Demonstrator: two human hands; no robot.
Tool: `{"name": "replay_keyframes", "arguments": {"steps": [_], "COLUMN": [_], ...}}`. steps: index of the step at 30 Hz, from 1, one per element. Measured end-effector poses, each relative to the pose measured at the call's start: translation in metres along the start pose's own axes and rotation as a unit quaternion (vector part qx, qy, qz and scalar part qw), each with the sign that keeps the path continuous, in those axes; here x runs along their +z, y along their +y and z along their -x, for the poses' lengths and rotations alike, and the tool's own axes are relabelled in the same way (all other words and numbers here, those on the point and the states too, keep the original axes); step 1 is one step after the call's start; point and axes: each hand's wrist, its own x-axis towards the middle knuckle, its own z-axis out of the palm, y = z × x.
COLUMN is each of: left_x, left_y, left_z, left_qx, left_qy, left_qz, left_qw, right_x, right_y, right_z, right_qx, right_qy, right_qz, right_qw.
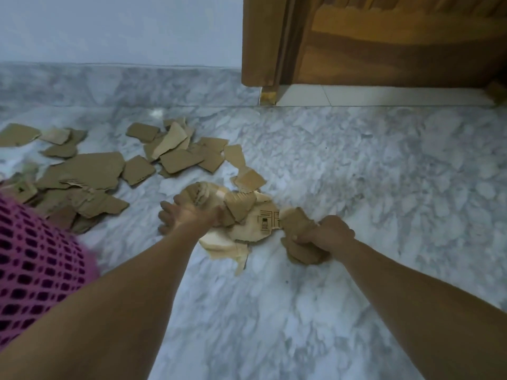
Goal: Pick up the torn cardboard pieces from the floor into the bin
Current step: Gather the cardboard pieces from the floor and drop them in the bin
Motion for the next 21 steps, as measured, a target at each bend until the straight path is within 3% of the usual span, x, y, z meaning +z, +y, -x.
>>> {"name": "replay_keyframes", "arguments": {"steps": [4, 8, 14, 21], "left_x": [-0.004, -0.008, -0.010, -0.009], "left_y": [0.002, 0.003, 0.007, 0.004], "left_z": [-0.010, -0.017, -0.023, -0.027], "left_qx": [0.003, -0.006, -0.017, 0.023], "left_qy": [0.009, -0.028, -0.063, -0.052], "left_qz": [-0.029, -0.006, 0.047, 0.098], "left_qw": [1.000, 1.000, 0.997, 0.994], "right_x": [-0.007, -0.019, -0.036, -0.052], "right_y": [-0.005, -0.016, -0.047, -0.074], "right_z": [-0.001, -0.006, -0.006, -0.007], "right_qx": [-0.043, -0.068, -0.089, -0.057], "right_qy": [-0.003, -0.015, 0.009, 0.155], "right_qz": [-0.057, -0.157, -0.194, -0.110], "right_qw": [0.997, 0.985, 0.977, 0.980]}}
